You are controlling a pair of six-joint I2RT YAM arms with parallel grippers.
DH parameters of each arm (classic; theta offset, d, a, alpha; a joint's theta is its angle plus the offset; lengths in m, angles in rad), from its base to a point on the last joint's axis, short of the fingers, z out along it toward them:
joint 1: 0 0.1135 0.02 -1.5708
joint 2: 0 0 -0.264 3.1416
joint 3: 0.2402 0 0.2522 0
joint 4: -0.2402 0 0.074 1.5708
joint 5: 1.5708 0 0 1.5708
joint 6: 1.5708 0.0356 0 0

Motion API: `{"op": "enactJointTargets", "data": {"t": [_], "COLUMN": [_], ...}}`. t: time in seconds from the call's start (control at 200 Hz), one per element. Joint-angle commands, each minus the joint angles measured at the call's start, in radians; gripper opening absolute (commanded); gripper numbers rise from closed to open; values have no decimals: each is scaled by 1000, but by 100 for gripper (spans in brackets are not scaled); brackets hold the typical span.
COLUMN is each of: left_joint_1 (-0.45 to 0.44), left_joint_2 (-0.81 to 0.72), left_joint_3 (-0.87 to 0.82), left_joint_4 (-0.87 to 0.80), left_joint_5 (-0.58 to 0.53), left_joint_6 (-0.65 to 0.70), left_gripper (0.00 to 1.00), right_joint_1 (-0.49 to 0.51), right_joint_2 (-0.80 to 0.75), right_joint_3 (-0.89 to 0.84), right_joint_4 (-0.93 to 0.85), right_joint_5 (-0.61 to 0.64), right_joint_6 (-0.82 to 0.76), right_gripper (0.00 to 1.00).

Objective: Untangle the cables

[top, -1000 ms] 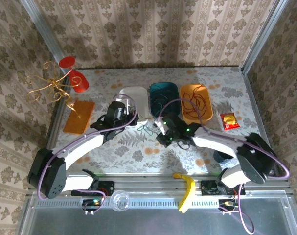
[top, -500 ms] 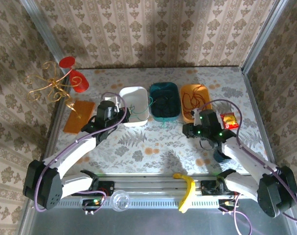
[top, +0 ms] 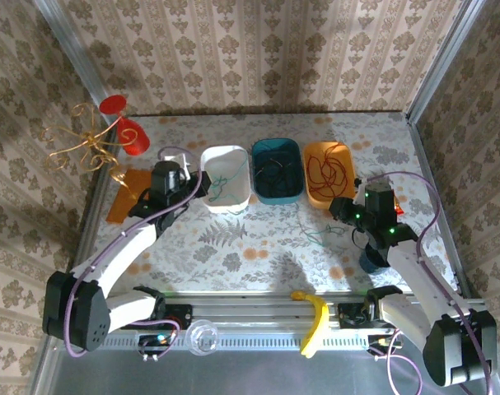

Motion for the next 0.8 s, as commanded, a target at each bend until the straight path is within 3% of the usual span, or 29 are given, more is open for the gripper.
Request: {"op": "enactJointTargets", "data": {"t": [0.0,0.13,0.665,0.795], "left_joint_1": [26,58,128,109], "left_joint_2": [43,105,511,521], "left_joint_3": [72,134,343,376], "left_joint_4": [81,101,-60,-100], "left_joint_5": [102,143,156,116], "left_joint_6": [-73,-106,21,40], "left_gripper": [0,0,0,29], "right_joint_1": [-4,-2,9,12], "right_joint_2": [-13,-31,-55,-55], "right_joint_3": [46,69,85,70], "right_joint_4": [-32,-73,-183,-210], "right_joint_5": [-48,-55,-5,7], "right_joint_6": [-13,-39,-88,-91], "right_gripper": [16,16,20,31]}}
